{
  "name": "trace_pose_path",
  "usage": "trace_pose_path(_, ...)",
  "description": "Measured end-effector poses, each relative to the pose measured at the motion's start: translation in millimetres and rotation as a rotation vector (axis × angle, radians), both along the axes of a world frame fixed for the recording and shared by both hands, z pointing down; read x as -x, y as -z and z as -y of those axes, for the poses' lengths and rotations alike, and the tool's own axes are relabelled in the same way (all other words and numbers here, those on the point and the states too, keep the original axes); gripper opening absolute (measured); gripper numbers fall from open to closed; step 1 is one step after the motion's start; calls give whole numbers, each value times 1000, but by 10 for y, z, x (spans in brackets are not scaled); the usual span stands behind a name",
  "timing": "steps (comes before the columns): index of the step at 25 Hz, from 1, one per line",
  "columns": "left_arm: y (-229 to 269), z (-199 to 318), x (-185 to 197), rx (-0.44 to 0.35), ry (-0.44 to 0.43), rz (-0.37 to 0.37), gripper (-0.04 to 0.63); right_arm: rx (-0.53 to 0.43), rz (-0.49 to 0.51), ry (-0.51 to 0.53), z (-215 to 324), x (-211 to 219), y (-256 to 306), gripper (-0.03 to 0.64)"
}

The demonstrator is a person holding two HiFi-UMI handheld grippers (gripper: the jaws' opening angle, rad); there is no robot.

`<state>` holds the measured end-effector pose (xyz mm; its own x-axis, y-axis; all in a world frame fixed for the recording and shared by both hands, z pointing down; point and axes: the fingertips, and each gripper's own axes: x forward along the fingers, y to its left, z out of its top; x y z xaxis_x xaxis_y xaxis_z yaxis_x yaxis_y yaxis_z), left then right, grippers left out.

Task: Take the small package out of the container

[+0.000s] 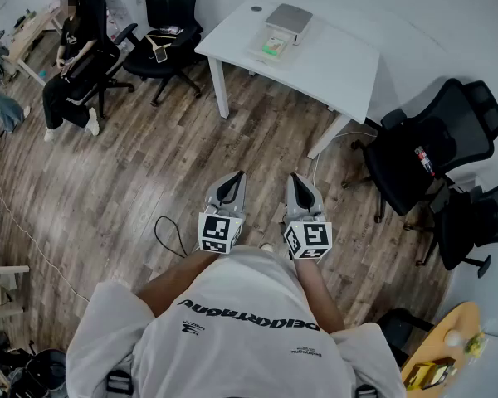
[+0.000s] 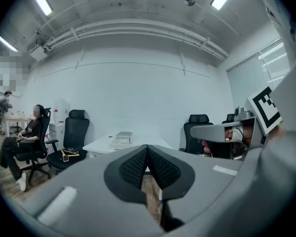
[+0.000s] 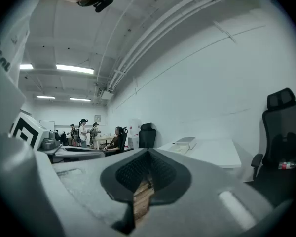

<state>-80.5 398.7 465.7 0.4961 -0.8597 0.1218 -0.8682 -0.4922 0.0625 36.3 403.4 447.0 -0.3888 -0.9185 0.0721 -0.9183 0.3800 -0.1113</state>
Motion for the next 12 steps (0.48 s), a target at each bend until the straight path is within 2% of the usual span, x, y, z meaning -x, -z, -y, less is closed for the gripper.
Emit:
trace_pose_path(8,17,-23,-147,-2,23,-10,-3,-8,28,25,-24,-182,-52,-3)
trace_pose_path(12,52,-20,-260,-12,29,-1,-1,-4,11,48,-28,-254,-64,-2)
